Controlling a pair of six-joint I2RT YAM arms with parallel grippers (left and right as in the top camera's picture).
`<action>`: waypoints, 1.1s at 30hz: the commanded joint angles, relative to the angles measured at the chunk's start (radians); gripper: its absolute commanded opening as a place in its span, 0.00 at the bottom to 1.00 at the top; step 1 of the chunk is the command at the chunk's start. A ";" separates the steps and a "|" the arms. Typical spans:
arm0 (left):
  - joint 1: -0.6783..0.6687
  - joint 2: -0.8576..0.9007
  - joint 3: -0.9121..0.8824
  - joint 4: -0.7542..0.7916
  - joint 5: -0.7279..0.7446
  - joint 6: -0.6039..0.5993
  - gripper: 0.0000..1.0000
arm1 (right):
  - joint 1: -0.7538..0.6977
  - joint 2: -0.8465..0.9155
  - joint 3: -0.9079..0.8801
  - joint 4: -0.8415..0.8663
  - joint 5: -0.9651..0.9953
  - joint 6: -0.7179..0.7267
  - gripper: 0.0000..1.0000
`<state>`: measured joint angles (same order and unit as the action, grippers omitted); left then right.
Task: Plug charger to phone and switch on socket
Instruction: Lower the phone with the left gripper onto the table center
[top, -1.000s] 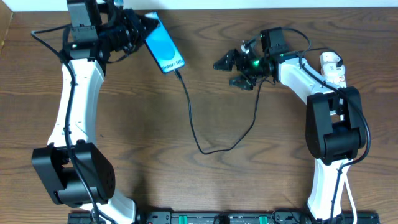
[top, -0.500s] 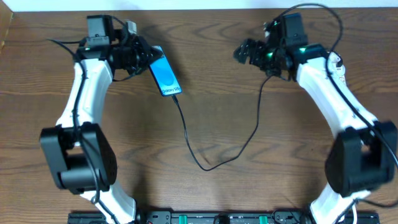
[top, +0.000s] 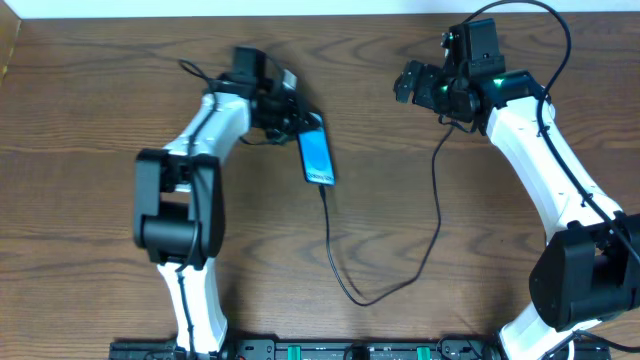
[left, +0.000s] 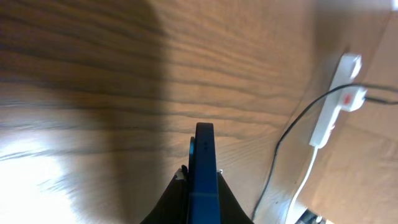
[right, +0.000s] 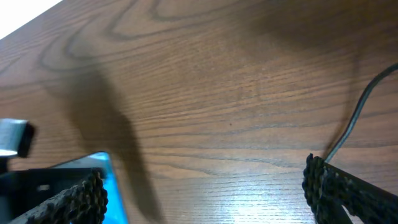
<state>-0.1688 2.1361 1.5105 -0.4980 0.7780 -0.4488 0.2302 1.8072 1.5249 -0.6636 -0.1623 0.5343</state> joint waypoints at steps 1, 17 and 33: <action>-0.067 0.027 -0.003 0.040 0.014 -0.034 0.08 | -0.002 -0.009 0.005 -0.005 0.014 -0.020 0.99; -0.217 0.032 -0.003 0.353 -0.039 -0.256 0.08 | 0.000 -0.009 0.005 -0.037 0.014 -0.043 0.99; -0.228 0.034 -0.003 0.294 -0.137 -0.218 0.09 | 0.000 -0.008 0.004 -0.036 0.015 -0.046 0.99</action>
<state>-0.3912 2.1723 1.4998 -0.1776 0.6876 -0.6834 0.2302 1.8072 1.5249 -0.6987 -0.1593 0.5064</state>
